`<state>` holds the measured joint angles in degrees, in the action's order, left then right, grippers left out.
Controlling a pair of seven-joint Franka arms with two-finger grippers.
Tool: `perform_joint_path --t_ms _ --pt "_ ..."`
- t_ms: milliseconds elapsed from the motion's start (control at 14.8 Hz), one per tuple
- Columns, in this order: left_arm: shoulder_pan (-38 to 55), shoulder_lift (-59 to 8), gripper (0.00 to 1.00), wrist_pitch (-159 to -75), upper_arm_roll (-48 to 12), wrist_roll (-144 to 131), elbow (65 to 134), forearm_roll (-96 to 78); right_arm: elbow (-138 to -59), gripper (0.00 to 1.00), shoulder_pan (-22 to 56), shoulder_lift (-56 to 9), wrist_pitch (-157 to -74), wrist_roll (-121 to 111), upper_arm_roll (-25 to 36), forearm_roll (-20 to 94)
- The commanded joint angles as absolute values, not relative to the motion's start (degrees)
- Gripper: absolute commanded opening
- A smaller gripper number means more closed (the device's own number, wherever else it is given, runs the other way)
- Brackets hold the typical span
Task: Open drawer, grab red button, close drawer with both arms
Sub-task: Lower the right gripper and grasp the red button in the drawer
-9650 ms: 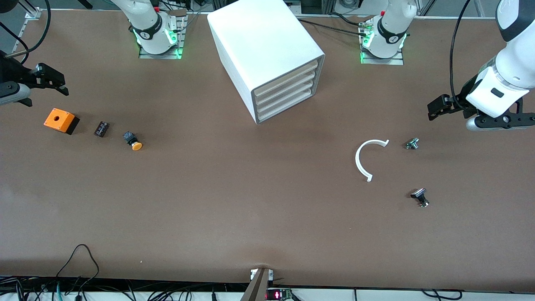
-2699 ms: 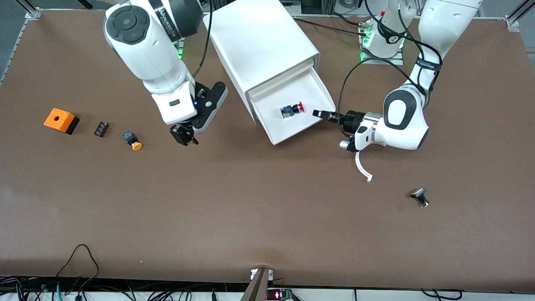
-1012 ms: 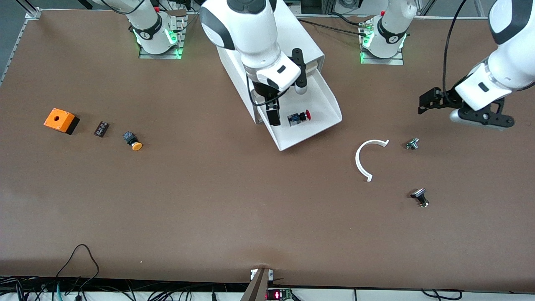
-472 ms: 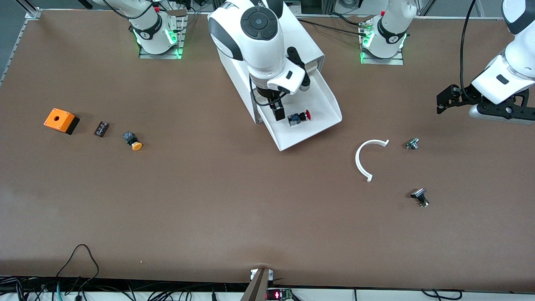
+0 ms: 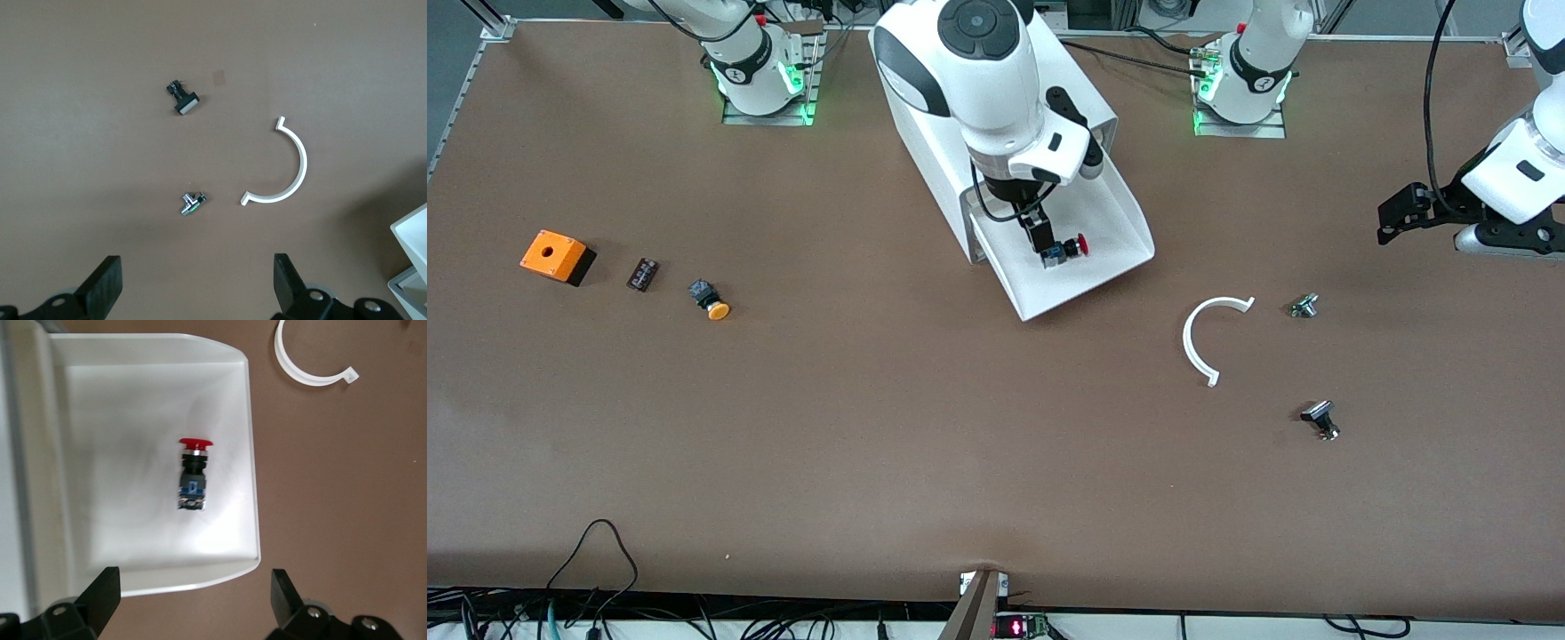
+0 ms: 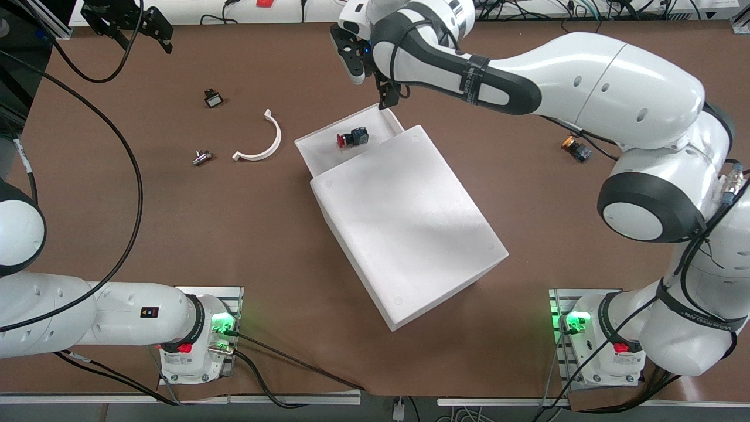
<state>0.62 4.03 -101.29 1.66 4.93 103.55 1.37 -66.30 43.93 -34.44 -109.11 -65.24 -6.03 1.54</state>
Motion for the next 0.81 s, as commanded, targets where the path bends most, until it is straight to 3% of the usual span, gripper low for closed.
perform_joint_path --t_ms 0,742 --pt "-1.84 2.73 1.00 -99.05 1.76 4.83 99.32 2.11 -63.46 1.00 45.08 -38.76 -110.83 -66.18 -6.24 2.46" --pt "-1.85 -0.26 1.00 -99.14 1.23 5.19 96.15 2.72 -63.55 1.00 47.90 -43.24 -108.63 -66.09 -5.98 0.01"
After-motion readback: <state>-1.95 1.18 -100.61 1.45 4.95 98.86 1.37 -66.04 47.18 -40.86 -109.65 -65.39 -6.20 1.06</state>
